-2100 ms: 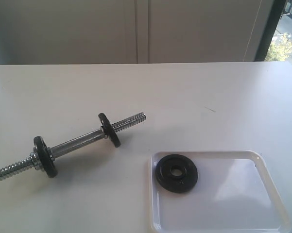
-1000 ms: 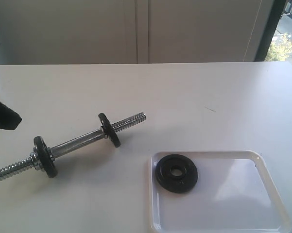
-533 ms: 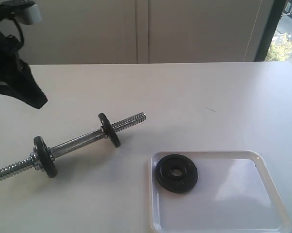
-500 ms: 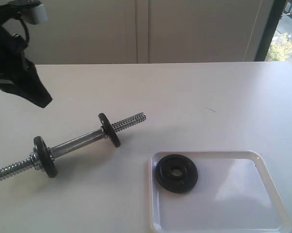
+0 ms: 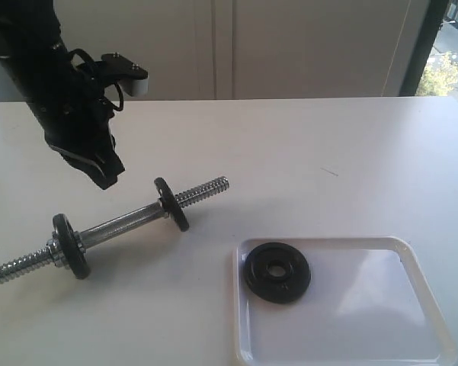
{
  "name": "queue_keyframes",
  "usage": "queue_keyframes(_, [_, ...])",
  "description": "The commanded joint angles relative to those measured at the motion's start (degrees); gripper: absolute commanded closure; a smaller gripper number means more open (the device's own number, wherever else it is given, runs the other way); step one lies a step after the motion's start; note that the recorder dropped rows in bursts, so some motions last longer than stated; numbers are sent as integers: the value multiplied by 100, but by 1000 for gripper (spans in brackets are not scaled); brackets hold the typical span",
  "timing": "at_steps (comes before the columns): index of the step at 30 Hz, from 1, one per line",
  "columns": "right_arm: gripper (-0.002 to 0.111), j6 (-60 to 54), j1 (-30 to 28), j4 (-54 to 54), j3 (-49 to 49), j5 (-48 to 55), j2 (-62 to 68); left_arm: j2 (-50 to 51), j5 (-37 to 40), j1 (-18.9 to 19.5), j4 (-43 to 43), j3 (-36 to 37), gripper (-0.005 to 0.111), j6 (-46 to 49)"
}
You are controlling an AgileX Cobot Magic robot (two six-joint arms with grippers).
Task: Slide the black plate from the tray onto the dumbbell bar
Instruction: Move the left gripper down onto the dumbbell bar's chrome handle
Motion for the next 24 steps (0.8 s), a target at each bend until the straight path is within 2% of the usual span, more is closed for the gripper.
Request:
queue_keyframes(1, [108,-23,21,0,42,-66,-39,123,-237,-46,-253,-27,106,122])
queue_keyframes(4, [108,-23,21,0,42,-66,-39,218,-338,-46,-418,-5,94,593])
queue_keyframes(8, [108,-23,21,0,42,-66,-39,381,-338,-46,-652,-5,60,1014])
queue_keyframes(11, [108,-23,21,0,42,-66,-39,540,-360,-46,-617,-5,45,1090])
queue_keyframes(18, [108,-23,21,0,42,-66,-39,909,-363,-46,-617,-5,42,1091])
queue_keyframes(24, [108,-23,21,0,42,-66,-39,1121,-553,-46,-268,-5,42,1099])
